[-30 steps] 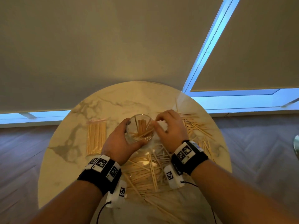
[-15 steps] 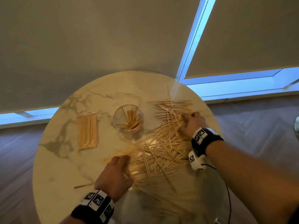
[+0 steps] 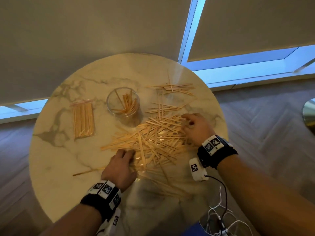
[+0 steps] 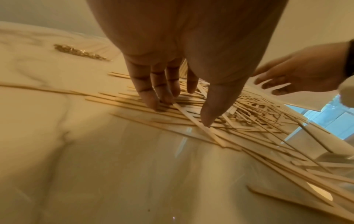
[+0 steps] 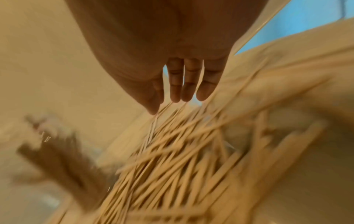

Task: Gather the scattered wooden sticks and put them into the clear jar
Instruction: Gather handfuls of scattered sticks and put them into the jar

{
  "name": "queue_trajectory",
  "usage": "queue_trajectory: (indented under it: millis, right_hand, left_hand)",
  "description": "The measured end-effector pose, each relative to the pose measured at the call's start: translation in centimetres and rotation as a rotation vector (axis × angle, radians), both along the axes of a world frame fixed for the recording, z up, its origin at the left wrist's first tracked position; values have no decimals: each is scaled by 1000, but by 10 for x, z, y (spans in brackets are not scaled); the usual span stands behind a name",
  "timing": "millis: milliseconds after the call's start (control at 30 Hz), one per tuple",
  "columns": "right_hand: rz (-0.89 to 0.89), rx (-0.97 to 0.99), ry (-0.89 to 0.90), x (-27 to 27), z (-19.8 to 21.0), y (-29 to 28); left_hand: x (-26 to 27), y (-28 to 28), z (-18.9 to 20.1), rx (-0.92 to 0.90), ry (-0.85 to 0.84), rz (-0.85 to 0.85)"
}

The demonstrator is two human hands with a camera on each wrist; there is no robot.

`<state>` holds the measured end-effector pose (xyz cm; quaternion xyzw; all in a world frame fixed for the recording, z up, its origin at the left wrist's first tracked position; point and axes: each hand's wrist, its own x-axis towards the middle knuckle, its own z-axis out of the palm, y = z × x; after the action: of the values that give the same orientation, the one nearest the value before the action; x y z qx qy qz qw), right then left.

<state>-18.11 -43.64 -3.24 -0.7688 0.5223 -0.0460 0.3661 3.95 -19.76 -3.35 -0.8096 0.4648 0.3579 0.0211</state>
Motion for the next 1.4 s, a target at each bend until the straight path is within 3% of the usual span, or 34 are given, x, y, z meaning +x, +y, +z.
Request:
queue_trajectory:
  millis: [133, 267, 400, 567, 900, 1000, 1133, 1400]
  right_hand:
    - [-132, 28, 199, -67, 0, -7]
    - [-108, 156, 378, -101, -9, 9]
    - [-34, 151, 364, -94, -19, 39]
    - [-11, 98, 206, -64, -24, 76]
    - [324, 151, 250, -29, -18, 103]
    - [307, 61, 206, -12, -9, 90]
    - [361, -46, 233, 32, 3, 85]
    - [560, -93, 306, 101, -1, 92]
  left_hand:
    - [-13, 3, -4, -98, 15, -46]
    - [-35, 7, -6, -159, 54, -147]
    - [-60, 10, 1, -148, 59, -324]
    - [-91, 10, -1, -71, 19, -561]
    - [-75, -13, -3, -148, -101, -321]
    - [-51, -1, 4, -184, -129, -95]
    - [-13, 17, 5, -103, -183, 153]
    - [-6, 4, -8, -112, -60, 111]
